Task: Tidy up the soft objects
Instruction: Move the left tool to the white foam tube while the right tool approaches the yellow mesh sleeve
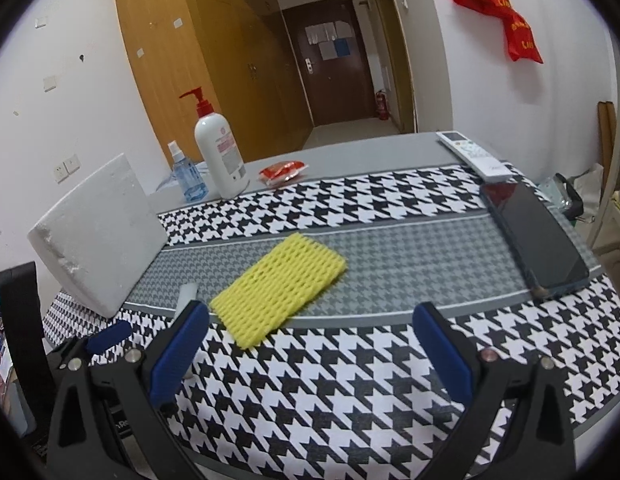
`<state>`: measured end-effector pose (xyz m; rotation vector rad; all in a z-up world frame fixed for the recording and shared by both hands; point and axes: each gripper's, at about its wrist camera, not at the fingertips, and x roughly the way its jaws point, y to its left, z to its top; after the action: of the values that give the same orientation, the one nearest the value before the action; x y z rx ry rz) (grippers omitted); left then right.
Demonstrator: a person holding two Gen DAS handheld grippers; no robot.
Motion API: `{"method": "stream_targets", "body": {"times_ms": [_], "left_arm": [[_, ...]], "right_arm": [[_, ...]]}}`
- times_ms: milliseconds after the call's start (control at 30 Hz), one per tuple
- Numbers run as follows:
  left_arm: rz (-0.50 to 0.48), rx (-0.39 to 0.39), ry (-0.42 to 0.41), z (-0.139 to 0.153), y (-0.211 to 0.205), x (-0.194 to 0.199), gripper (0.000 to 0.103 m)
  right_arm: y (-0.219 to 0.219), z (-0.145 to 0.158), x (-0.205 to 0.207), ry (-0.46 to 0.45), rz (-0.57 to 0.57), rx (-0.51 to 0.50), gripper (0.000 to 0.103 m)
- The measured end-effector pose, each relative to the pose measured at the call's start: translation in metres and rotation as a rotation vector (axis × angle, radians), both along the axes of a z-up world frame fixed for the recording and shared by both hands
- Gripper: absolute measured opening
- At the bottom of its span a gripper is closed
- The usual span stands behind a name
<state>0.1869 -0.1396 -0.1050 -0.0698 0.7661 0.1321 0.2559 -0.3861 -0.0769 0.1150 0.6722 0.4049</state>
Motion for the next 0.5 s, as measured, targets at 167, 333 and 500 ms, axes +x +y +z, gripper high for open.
{"method": "stream_targets", "body": {"times_ms": [167, 333, 500], "left_arm": [[-0.003, -0.019, 0.06, -0.0095, -0.0002, 0.0075, 0.065], [-0.013, -0.032, 0.054, -0.0092, -0.0008, 0.0051, 0.053], [-0.072, -0.104, 0.055, -0.0037, 0.0022, 0.0073, 0.026]], "right_arm": [[-0.0007, 0.0007, -0.0017, -0.007, 0.012, 0.013, 0.103], [-0.0009, 0.0, -0.0014, -0.004, 0.016, 0.023, 0.103], [0.0012, -0.0009, -0.001, 0.003, 0.02, 0.03, 0.103]]}}
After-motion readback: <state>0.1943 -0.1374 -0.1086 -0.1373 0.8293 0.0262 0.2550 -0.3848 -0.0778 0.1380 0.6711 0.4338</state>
